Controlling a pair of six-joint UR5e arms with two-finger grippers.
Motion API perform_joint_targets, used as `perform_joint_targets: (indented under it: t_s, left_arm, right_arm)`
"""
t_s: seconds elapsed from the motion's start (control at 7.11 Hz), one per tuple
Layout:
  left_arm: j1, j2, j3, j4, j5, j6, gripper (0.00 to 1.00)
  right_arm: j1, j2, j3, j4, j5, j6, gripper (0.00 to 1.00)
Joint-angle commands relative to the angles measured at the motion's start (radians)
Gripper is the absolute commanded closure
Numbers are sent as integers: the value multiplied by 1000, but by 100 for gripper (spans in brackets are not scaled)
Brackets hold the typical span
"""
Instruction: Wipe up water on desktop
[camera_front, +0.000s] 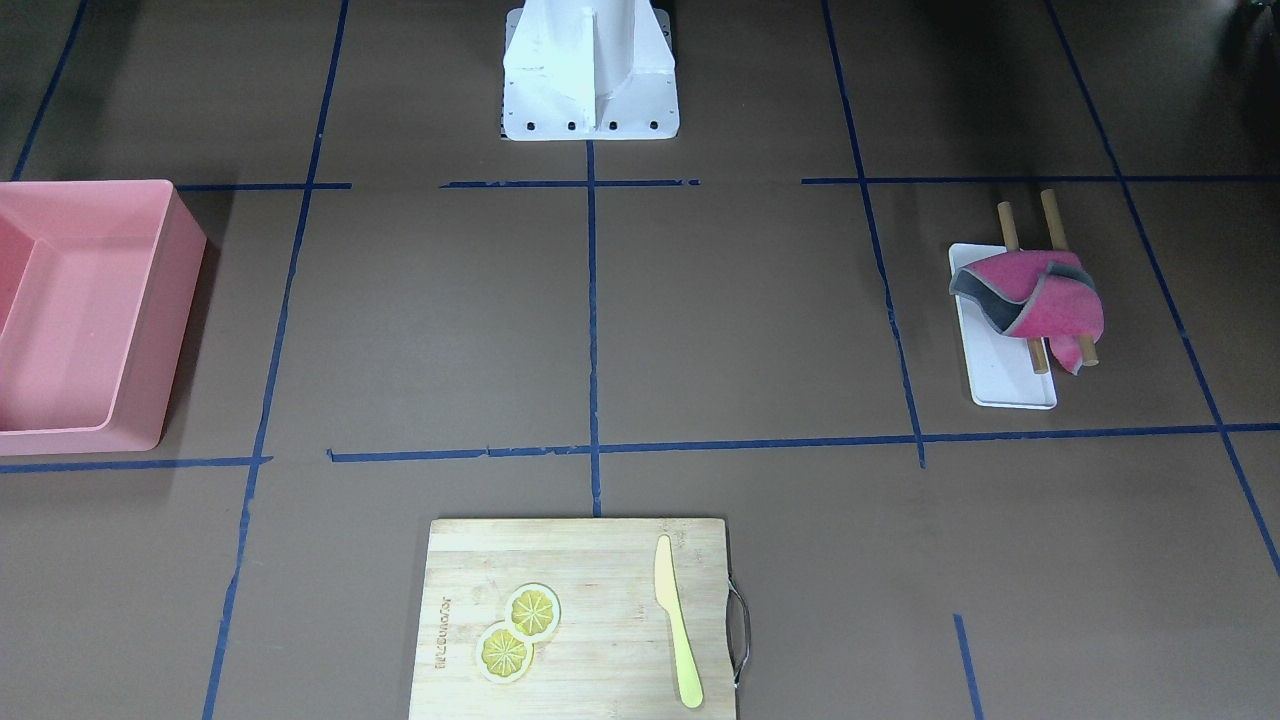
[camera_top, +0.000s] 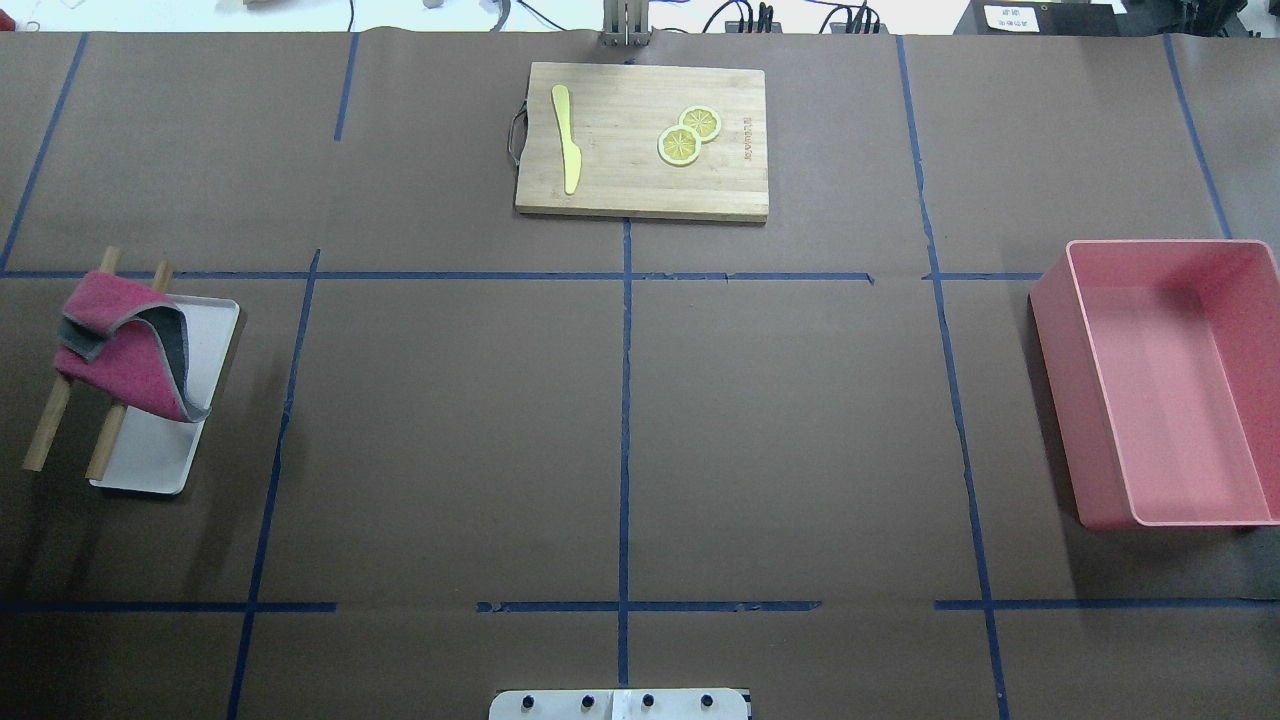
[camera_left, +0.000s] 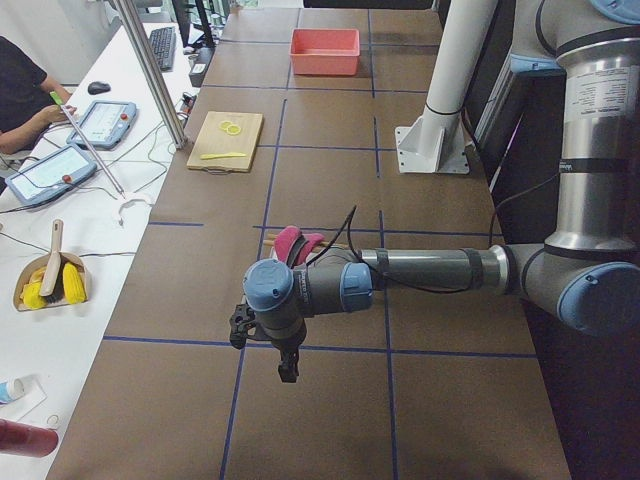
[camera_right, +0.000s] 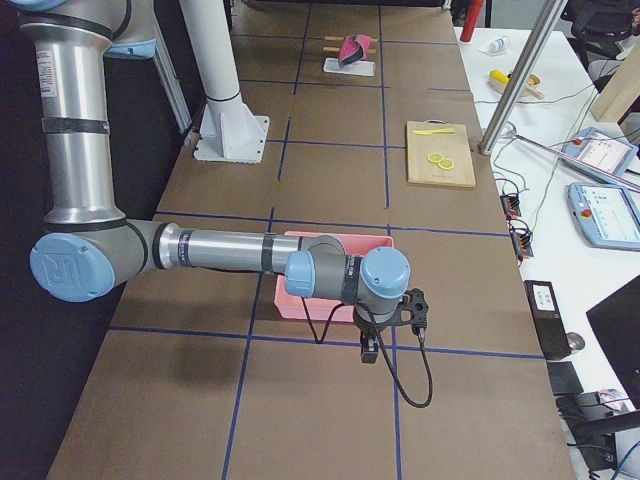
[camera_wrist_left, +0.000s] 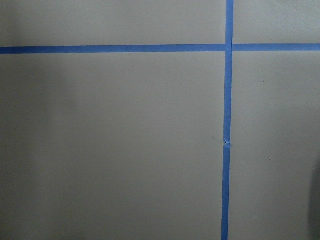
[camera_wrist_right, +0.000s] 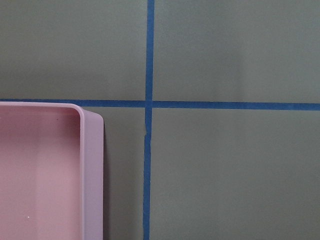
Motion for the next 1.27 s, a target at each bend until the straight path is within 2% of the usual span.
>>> perform_joint_targets:
  t_s: [0.0,0.98,1.13]
  left_arm:
    - [0,0,0,0,0,0,0]
    - [0,-8,-11,-2,-1,1,0]
    - [0,-9,-38,0,-3,-2,0]
  right_arm:
    - [-1,-1,0,3,15,2,0]
    - [-2,3,26,5,20,13,0]
    - [-2,2,36,5,20,14,0]
